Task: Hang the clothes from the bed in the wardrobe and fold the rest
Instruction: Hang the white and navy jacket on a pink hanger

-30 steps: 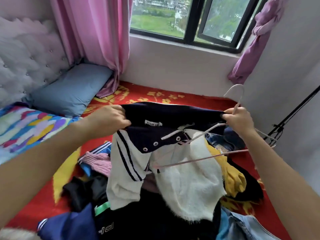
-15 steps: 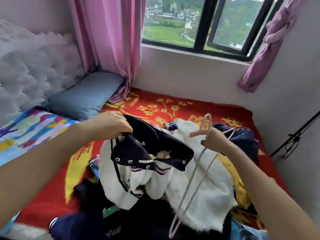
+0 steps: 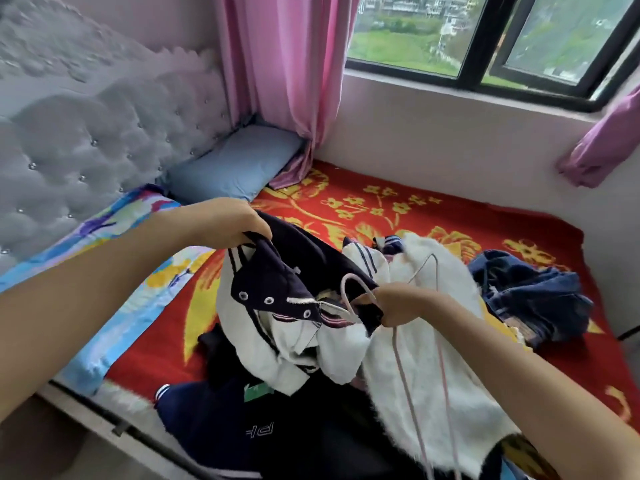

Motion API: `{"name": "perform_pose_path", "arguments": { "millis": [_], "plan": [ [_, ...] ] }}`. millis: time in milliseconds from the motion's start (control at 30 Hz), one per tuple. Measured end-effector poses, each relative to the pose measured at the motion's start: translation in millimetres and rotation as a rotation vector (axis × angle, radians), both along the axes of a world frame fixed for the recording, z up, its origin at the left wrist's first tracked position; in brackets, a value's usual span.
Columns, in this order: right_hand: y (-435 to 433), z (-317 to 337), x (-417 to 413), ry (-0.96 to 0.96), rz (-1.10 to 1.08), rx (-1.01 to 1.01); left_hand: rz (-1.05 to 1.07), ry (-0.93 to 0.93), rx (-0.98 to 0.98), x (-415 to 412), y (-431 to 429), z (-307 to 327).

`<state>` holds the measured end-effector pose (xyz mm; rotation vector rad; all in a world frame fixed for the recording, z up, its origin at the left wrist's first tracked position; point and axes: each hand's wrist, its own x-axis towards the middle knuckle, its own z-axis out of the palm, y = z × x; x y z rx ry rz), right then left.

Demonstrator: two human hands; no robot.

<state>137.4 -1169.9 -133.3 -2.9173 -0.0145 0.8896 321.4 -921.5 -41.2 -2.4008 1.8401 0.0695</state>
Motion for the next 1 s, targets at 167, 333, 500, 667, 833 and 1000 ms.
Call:
{"name": "perform_pose_path", "arguments": {
  "millis": [167,333,500,667,833,1000],
  "plan": [
    [-13,0,7,-0.323,0.168,-0.382,0.018,0.103,0.027,15,25,-8],
    [-22,31,18,-0.544,0.257,-0.437,0.232,-0.299,0.301,27,46,-24],
    [-23,87,17,-0.614,0.194,-0.432,0.454,-0.343,0.174,15,34,-28],
    [-25,170,-9,-0.755,-0.139,-0.218,0.259,-0.517,-0.293,17,26,48],
    [-27,238,-43,-1.006,-0.296,0.264,-0.064,-0.423,-0.790,18,28,119],
    [-22,233,-58,-0.924,-0.303,0.353,-0.079,-0.161,-0.781,22,6,116]
  ]
}}
